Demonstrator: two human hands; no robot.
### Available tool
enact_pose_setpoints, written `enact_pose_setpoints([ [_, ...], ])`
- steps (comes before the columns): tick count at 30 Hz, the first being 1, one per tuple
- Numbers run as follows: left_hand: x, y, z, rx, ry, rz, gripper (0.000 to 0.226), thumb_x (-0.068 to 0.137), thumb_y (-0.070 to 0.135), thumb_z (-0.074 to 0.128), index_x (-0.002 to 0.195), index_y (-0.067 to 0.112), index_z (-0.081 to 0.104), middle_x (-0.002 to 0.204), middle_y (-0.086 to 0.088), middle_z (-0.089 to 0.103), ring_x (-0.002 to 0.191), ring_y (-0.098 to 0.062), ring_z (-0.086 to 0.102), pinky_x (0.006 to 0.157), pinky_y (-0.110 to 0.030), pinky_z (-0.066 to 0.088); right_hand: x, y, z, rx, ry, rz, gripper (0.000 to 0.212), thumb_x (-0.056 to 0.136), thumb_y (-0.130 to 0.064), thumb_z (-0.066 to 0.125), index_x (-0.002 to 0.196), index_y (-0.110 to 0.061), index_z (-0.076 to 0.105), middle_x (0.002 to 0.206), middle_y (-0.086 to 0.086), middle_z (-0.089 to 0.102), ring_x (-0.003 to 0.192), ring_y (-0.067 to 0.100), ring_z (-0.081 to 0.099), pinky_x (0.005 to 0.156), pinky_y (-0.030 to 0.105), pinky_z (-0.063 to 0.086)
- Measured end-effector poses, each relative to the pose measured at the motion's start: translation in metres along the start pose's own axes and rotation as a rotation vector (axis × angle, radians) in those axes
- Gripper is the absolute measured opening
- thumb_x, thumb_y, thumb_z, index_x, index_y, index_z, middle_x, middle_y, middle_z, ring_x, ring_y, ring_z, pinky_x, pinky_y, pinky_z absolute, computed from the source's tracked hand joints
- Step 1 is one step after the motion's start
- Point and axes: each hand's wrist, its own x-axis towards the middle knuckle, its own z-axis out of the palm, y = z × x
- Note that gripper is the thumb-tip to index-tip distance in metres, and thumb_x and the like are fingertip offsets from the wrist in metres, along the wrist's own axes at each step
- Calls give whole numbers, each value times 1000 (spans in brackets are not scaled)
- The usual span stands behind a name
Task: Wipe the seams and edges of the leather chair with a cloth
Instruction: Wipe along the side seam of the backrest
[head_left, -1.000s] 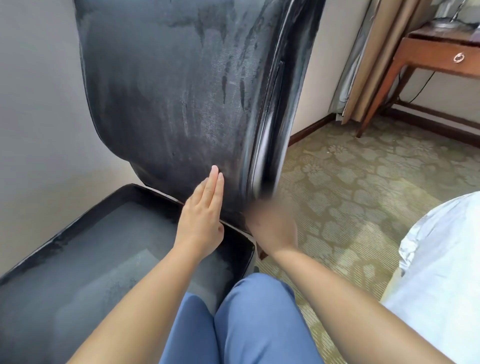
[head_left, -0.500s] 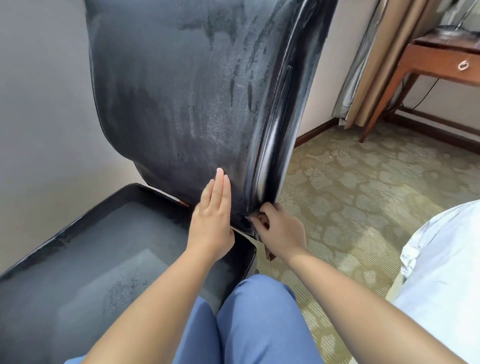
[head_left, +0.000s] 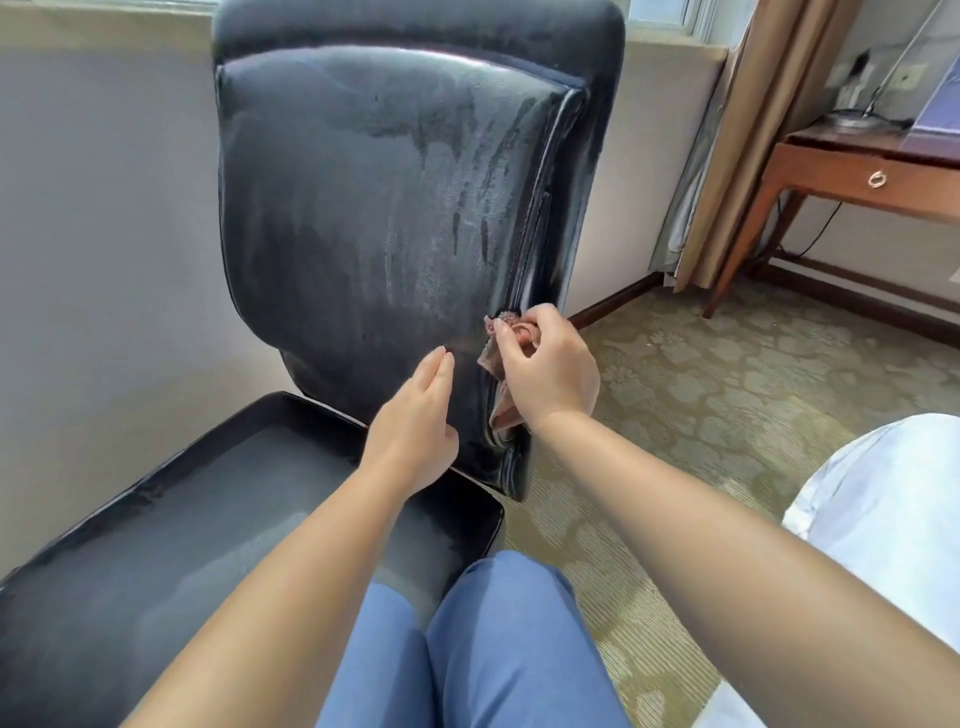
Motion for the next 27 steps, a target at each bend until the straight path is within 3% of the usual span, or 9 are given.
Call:
enact_pose_setpoints([
  [5,4,2,5,2,17,10,84,86,6,54,155,12,6,162,6,-2,139,-22,29,102,-34,41,4,1,-2,13,-34,13,28,91,-46,54,95,-19,56,92,-4,63,77,17,58,57,27,43],
  [13,-5,-6,39,-63,-29,-58,103,83,6,59,152,28,-15,160,1,-19,145,-20,14,100,-34,43,-41,42,30,-55,-239,58,26,89,-46,55,97,-21,54,94,-6,63,79,16,59,58,24,37],
  [15,-8,-8,47,-85,-57,-77,105,83,5,59,151,30,-17,160,0,-21,140,-23,25,94,-34,45,-47,52,35,-88,-280,33,27,89,-47,55,99,-21,54,97,-7,63,80,16,59,59,25,39],
  [18,-14,-11,58,-109,-118,-103,109,81,3,56,148,34,-24,157,0,-28,118,-27,48,73,-29,41,-55,68,41,-172,-352,-17,33,90,-47,53,105,-18,55,102,-4,61,83,20,60,64,31,47],
  [24,-11,-22,78,-49,-119,-90,111,78,4,58,149,30,-23,154,0,-36,113,-26,48,68,-28,39,-61,91,64,-211,-315,-64,32,91,-46,53,101,-16,57,100,-2,61,82,22,62,62,34,49],
  [27,-10,-23,87,-19,-146,-110,110,80,6,57,149,29,-25,151,-4,-40,101,-28,51,67,-28,37,-61,110,75,-304,-344,-48,30,91,-45,53,102,-18,59,102,-3,61,80,25,62,57,31,44],
])
